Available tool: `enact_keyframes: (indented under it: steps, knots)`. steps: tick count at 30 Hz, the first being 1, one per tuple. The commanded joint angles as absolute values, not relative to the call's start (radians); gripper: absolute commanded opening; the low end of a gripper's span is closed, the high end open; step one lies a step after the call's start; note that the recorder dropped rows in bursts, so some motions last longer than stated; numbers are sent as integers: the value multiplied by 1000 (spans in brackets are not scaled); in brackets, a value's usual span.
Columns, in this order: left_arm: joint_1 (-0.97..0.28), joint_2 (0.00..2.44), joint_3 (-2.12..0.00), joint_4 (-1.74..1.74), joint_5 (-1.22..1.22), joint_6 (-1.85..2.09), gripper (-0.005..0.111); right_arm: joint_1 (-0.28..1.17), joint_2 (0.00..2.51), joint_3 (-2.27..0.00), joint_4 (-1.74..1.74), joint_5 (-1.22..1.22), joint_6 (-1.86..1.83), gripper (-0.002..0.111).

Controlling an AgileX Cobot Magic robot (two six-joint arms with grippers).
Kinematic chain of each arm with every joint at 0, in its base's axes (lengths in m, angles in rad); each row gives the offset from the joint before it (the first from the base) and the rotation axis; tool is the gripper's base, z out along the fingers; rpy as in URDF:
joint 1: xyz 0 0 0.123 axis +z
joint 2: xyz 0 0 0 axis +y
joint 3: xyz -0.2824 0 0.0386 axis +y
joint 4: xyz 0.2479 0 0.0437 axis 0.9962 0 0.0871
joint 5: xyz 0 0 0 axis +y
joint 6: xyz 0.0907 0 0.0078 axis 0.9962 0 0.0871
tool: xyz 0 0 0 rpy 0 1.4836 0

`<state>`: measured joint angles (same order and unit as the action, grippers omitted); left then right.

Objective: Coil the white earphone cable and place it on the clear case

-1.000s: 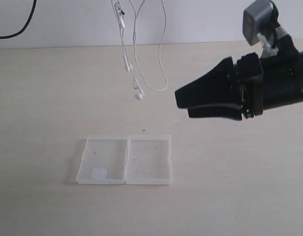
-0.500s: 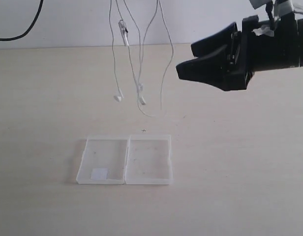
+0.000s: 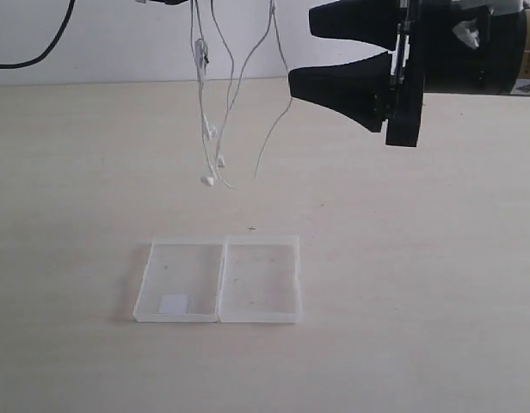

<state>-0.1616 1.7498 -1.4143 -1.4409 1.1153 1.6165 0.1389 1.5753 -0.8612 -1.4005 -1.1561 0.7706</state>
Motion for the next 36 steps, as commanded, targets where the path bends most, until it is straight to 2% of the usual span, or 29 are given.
enact_keyframes:
  steps: [1, 11, 27, 36]
  knots:
    - [-160, 1740, -1422, -1444, 1136, 1623, 0, 139, 1657, -926, -1335, -1206, 756, 72]
    - [-160, 1740, -1422, -1442, 1143, 1640, 0, 145, 1792, -1092, -1344, -1221, 920, 72]
    - [-160, 1740, -1422, -1450, 1143, 1666, 0, 280, 1851, -1100, -1419, -1221, 916, 72]
    - [-162, 1740, -1422, -1500, 1191, 1670, 0, 338, 1880, -1103, -1315, -1202, 839, 72]
